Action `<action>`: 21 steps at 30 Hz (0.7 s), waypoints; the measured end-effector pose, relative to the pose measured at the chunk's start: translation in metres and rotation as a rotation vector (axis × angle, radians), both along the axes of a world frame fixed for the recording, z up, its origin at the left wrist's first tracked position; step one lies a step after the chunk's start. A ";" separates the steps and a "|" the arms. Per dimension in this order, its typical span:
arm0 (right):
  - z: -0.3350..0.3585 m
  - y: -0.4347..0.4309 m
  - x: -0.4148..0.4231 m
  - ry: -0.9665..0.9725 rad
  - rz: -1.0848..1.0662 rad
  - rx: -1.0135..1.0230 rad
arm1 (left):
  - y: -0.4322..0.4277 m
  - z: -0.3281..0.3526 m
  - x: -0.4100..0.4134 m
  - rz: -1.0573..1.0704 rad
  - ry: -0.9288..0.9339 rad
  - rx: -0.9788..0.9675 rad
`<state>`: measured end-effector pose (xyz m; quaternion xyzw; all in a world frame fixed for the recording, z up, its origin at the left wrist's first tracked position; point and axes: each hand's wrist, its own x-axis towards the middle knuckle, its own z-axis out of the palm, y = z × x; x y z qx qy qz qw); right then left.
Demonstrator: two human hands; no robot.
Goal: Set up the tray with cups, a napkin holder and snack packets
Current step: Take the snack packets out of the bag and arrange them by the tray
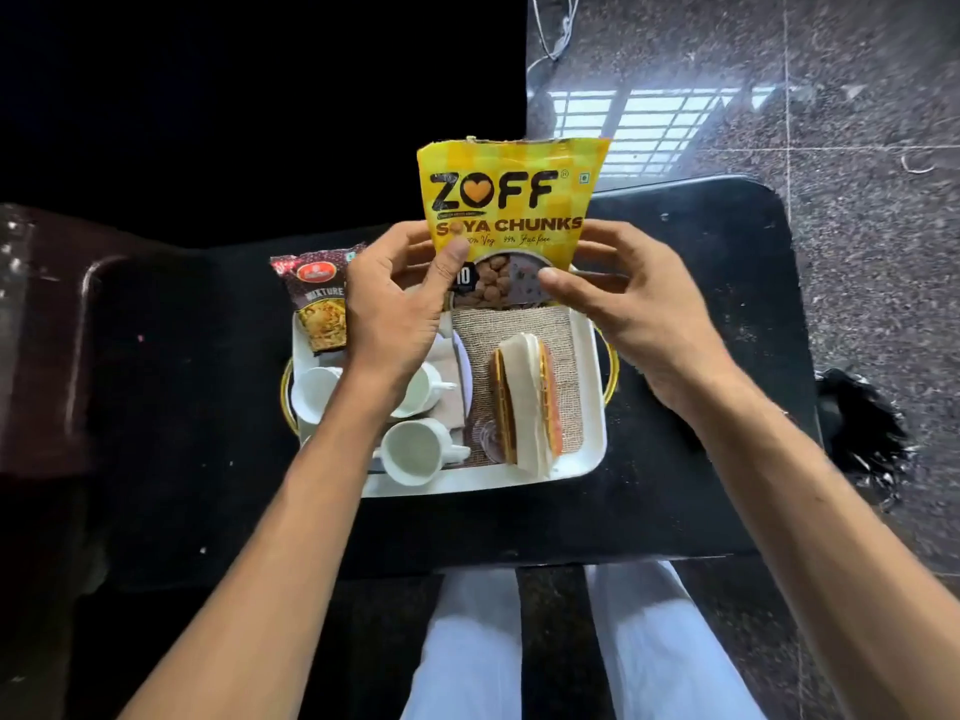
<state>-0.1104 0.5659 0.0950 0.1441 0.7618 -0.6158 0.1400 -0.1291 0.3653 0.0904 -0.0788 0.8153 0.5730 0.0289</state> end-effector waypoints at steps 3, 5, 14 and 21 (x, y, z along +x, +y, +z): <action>-0.010 -0.032 -0.016 0.000 0.001 0.101 | -0.016 -0.011 -0.002 0.170 -0.072 0.102; -0.018 -0.047 -0.025 -0.014 0.009 0.164 | -0.024 -0.020 -0.006 0.261 -0.137 0.141; -0.060 -0.086 -0.043 -0.097 0.041 0.359 | -0.041 -0.053 -0.009 0.303 -0.365 -0.002; -0.078 -0.096 -0.047 -0.119 0.145 0.581 | -0.044 -0.063 -0.007 0.187 -0.539 -0.018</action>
